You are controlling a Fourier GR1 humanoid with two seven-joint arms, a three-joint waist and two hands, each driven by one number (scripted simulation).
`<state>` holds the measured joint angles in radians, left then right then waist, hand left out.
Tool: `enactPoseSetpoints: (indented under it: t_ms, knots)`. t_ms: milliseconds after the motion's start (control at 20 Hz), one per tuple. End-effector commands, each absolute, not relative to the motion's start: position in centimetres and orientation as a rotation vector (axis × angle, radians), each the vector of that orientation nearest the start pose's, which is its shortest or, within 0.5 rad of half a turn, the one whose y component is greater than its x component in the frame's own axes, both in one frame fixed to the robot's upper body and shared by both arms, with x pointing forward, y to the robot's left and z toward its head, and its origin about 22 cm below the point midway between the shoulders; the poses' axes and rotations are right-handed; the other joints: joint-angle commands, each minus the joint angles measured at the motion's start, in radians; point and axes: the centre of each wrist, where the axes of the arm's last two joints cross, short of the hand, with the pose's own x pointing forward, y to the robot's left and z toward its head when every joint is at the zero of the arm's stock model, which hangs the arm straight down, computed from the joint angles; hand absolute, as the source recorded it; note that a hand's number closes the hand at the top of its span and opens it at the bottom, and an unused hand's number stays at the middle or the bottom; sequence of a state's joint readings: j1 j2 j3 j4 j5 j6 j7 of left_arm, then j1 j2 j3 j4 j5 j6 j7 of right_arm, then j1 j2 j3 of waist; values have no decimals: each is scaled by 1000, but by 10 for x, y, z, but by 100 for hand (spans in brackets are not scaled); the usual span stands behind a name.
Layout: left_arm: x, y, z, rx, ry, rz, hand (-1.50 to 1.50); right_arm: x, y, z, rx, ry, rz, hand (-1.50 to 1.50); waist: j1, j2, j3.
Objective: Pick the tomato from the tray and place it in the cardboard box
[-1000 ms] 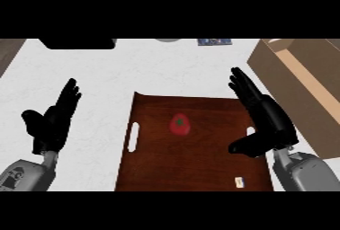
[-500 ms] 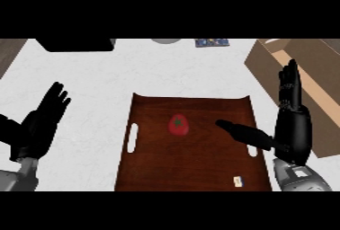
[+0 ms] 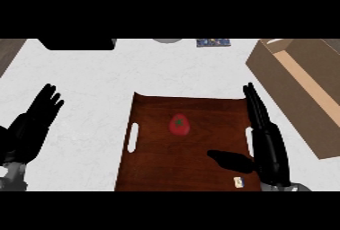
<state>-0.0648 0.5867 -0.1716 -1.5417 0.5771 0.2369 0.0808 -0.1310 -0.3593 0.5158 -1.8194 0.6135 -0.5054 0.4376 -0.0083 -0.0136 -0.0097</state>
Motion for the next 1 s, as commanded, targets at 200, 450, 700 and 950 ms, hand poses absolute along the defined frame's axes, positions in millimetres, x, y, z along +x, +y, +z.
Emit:
enactPoseSetpoints:
  t_ms: [200,450,700,950]
  knots:
    - [256,311,48,47,-1429,33,0,229,-124,94,-858,-1283,841,-150,18,6,-1]
    - [258,311,62,43,-1449,35,0,246,-71,139,-836,-1098,873,-150,32,10,6]
    - [251,309,53,56,-1447,30,0,261,-42,152,-723,-996,870,-150,21,13,8]
    - [240,324,55,40,-1456,39,0,274,-54,156,-735,-908,864,-150,23,9,8]
